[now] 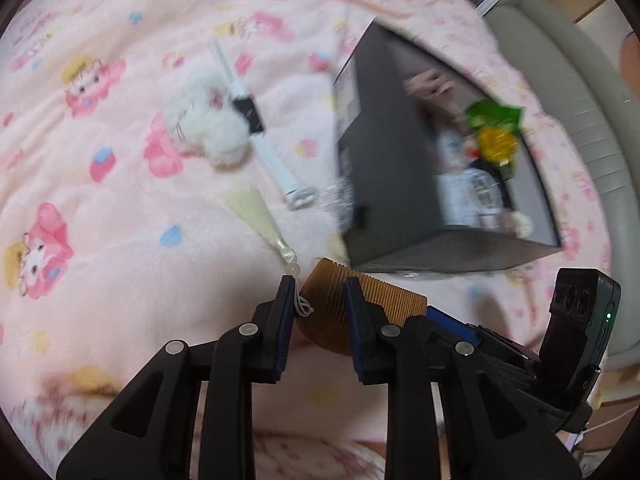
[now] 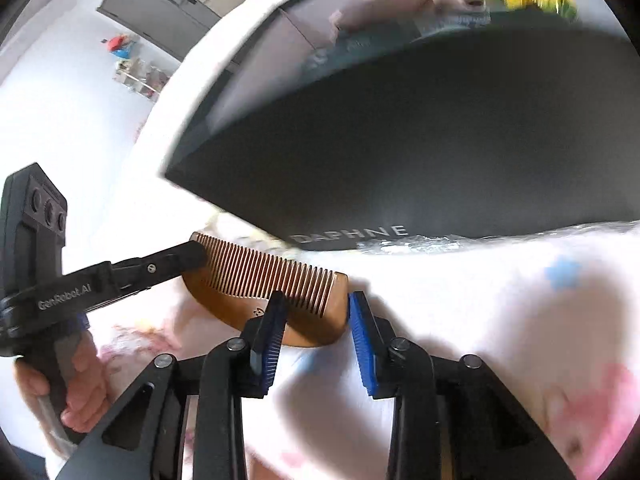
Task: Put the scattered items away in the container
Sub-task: 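Carry the wooden comb with the left tool over the black box, then lower the comb into the box and open the left tool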
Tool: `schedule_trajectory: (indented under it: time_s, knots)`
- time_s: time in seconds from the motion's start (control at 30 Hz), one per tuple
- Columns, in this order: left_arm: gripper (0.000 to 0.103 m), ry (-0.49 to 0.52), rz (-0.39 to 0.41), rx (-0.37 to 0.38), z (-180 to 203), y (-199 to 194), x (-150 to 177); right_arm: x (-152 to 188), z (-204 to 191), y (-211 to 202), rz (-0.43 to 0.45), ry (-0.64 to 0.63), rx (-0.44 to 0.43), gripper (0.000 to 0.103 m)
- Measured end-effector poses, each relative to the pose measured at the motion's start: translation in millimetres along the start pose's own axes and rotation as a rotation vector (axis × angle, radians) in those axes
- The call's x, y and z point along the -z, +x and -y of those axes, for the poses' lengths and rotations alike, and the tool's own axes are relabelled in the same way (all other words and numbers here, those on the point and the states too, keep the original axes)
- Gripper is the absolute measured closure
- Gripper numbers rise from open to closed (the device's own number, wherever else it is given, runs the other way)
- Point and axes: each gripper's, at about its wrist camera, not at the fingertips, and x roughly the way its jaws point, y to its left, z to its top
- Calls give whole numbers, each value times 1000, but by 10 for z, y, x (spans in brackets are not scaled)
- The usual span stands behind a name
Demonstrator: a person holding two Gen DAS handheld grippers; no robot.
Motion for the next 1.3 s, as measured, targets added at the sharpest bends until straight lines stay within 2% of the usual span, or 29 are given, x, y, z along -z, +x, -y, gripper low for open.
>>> schedule_trajectory:
  time_s: [0.07, 0.1, 0.13, 0.17, 0.2, 0.3, 0.33, 0.43, 0.47, 0.5, 0.57, 0.7, 0.77, 0.9, 1.3]
  knots:
    - [80, -1, 42, 34, 69, -167, -8, -37, 20, -334, 40, -36, -6, 74]
    - [80, 0, 61, 50, 114, -240, -11, -21, 242, -654, 61, -61, -9, 74]
    - [80, 3, 84, 69, 171, -344, -42, -66, 19, -629, 81, -79, -12, 74]
    - [80, 9, 106, 83, 220, -434, -94, -38, -16, -734, 101, -93, -23, 74]
    - [80, 16, 129, 97, 286, -525, -148, -272, -201, -658, 125, -100, -37, 74]
    - [80, 33, 182, 142, 490, -707, -406, -763, -291, -847, 192, -145, -71, 74]
    - [80, 42, 176, 150, 561, -706, -514, -1060, -430, -741, 201, -152, -65, 74]
    - [79, 50, 158, 169, 774, -602, -824, -1446, -292, -920, 247, -187, -25, 74]
    - [78, 55, 158, 165, 838, -560, -884, -1573, -268, -863, 259, -192, -21, 74]
    - [78, 58, 159, 160, 910, -496, -944, -1662, -192, -891, 275, -192, -18, 74]
    - [78, 61, 138, 170, 1018, -318, -1040, -1616, -25, -960, 288, -170, -22, 74]
    - [78, 58, 86, 166, 1135, 84, -1191, -1595, 398, -901, 247, -84, -33, 74]
    - [78, 54, 59, 166, 1175, 293, -1223, -1591, 506, -876, 220, -65, 13, 74]
    - [76, 46, 15, 117, 1221, 656, -1266, -1685, 609, -645, 184, -50, 94, 74]
    - [74, 51, -69, -1, 1170, 1081, -1309, -1712, 680, -255, 43, -54, 162, 74]
